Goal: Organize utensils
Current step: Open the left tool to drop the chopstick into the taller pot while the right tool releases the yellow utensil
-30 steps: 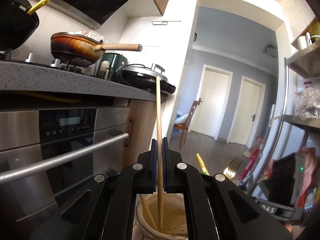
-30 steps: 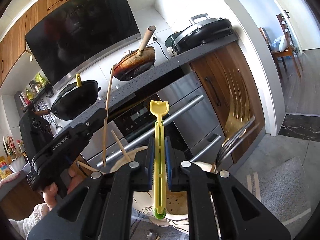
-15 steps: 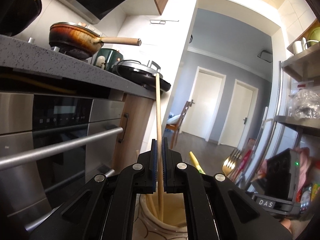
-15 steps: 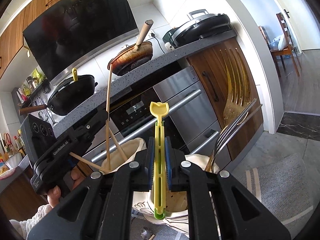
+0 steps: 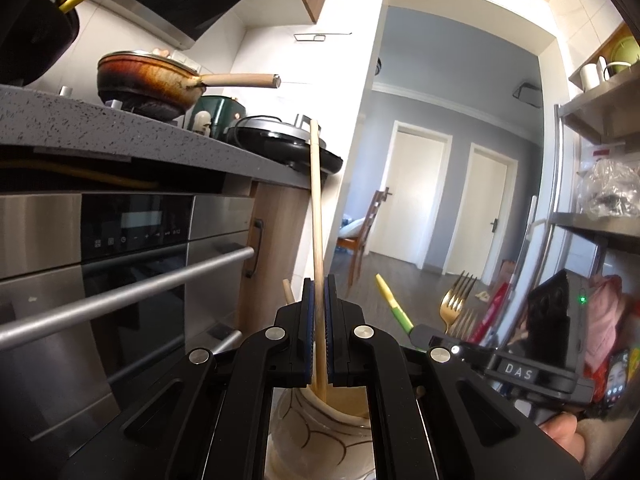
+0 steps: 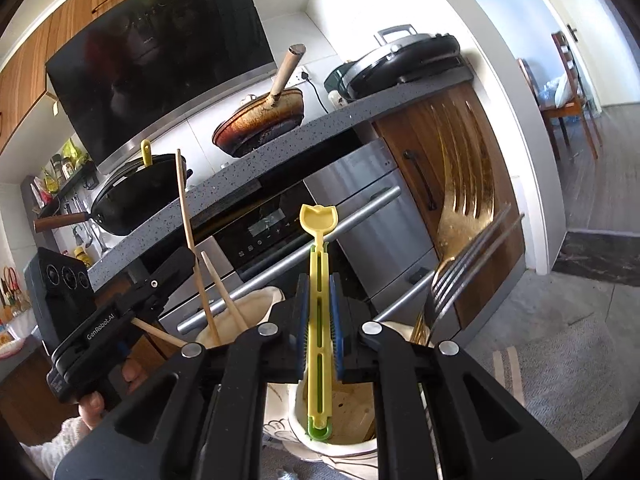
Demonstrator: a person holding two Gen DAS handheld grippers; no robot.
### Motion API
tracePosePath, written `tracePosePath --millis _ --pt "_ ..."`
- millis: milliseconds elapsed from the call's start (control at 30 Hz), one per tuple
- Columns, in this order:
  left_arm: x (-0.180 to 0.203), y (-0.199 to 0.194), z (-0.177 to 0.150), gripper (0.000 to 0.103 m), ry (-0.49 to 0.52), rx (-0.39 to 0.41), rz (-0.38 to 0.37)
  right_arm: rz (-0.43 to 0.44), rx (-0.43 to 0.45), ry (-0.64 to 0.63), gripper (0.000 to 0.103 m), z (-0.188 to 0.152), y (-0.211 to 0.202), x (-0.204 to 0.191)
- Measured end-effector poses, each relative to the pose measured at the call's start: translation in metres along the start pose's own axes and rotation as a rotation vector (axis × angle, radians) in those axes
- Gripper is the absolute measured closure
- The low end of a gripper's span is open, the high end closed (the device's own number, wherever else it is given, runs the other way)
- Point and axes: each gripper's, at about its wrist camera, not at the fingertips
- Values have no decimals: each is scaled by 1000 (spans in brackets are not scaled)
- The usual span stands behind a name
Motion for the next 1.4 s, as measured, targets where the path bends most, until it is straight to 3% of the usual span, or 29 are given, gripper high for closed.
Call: tracePosePath --millis 267,400,733,1033,1167,1200,1333,1400 --pt "1 6 5 97 11 -28 15 -167 42 -233 93 -9 8 -23" --pt "1 1 10 87 8 -15 15 -207 43 -306 93 -15 7 -30" --pt "7 -17 17 86 48 -3 28 -219 31 -323 93 -22 -14 -40" --pt "9 -26 10 83 72 -36 66 -248 -33 -321 93 -27 -21 -41" --pt "15 -32 6 81 99 -54 105 -253 -33 -324 78 -27 -24 -44" --pt "18 -36 5 78 108 -56 105 -242 -29 -325 70 -27 -27 -46" --pt "32 -52 0 64 135 -69 123 -252 4 -355 63 -25 -45 -55" --pt "39 -59 -4 53 145 -84 128 -262 14 -355 49 -22 -58 -59"
Point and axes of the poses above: each gripper's, at about its wrist camera, not at the fingertips, and y roughly the way its jaws point, x to its right, z to its top, and after that the axes turned 1 degree about -x, right-handed
